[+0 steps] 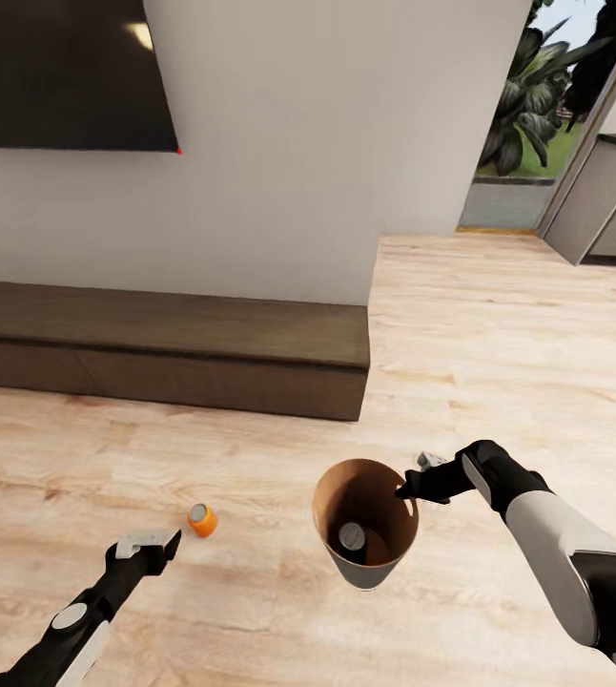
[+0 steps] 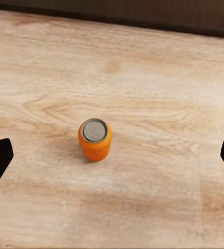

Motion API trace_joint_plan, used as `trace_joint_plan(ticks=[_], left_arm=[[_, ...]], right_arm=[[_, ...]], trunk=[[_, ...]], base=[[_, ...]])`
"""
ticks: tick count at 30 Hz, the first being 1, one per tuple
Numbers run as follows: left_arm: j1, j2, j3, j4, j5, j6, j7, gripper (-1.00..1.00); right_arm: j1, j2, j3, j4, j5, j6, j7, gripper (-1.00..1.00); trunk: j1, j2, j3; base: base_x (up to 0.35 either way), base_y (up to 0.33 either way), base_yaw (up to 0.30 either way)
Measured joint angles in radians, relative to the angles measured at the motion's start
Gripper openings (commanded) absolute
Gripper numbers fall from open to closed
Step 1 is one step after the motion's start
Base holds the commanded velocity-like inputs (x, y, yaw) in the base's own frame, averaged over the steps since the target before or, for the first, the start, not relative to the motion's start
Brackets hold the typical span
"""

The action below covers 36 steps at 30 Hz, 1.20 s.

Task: Put the three can of soda from the living room inside the tash can in the kitchen.

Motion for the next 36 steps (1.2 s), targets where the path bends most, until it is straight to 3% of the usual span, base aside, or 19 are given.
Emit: trace_joint_plan(ticks=[27, 36], left_arm=[[-0.001, 0.000, -0.001, 0.000, 0.001, 0.002, -0.005, 1.00], [-0.001, 0.000, -0.001, 0.000, 0.002, 0.010, -0.008, 1.00]], right_arm=[[0.000, -0.002, -0.027, 0.000, 0.009, -0.003, -0.001, -1.00], [0.000, 0.001, -0.027, 0.000, 0.000, 0.000, 0.000, -1.00]], trunk=[[0.000, 0.000, 0.006], [0.000, 0.000, 0.010]], base=[[0.321, 0.022, -0.242], [0.135, 0.141, -0.245]])
